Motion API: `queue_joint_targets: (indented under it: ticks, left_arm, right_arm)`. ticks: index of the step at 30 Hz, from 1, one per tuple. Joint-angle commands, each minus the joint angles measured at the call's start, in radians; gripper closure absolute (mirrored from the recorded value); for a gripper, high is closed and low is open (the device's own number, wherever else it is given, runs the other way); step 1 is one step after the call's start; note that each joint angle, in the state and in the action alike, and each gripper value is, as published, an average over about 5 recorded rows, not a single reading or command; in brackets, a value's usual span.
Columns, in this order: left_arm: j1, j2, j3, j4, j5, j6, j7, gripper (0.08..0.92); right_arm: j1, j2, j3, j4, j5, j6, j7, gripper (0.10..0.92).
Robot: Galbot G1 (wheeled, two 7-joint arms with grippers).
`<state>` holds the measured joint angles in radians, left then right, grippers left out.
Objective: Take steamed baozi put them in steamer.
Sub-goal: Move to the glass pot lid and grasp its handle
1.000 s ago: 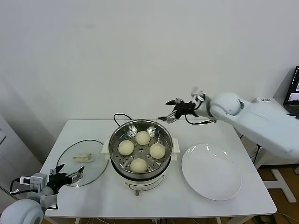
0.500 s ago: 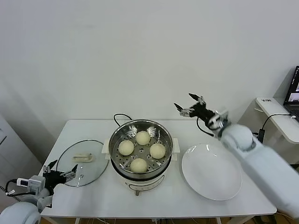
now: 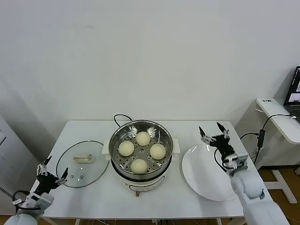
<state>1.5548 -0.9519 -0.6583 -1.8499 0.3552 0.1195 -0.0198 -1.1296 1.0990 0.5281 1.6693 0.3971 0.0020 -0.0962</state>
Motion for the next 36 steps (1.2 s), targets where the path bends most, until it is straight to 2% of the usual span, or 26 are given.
queue_joint_targets:
  ticks: [1,6,12,28,36]
  left_arm:
    - [-0.037,-0.044,0.019,0.171,0.666,-0.283,-0.057,0.177]
    - [-0.119,-0.065,0.038,0.226,0.787,-0.348,-0.114,0.177]
    - [-0.188,-0.081,0.083,0.288,0.806,-0.38,-0.152,0.177]
    - [-0.313,-0.13,0.096,0.46,0.835,-0.368,-0.187,0.177]
    - [-0.385,-0.155,0.101,0.508,0.84,-0.346,-0.198,0.177]
  right_arm:
    - [-0.162,0.181,0.165,0.008,-0.154,0.037,-0.014,0.203]
    - [-0.171,0.211,0.177,-0.01,-0.192,0.056,-0.028,0.203]
    - [-0.172,0.229,0.18,-0.019,-0.205,0.063,-0.039,0.203]
    - [-0.161,0.245,0.169,-0.047,-0.236,0.083,-0.072,0.203]
    - [-0.175,0.254,0.169,-0.053,-0.245,0.089,-0.082,0.203]
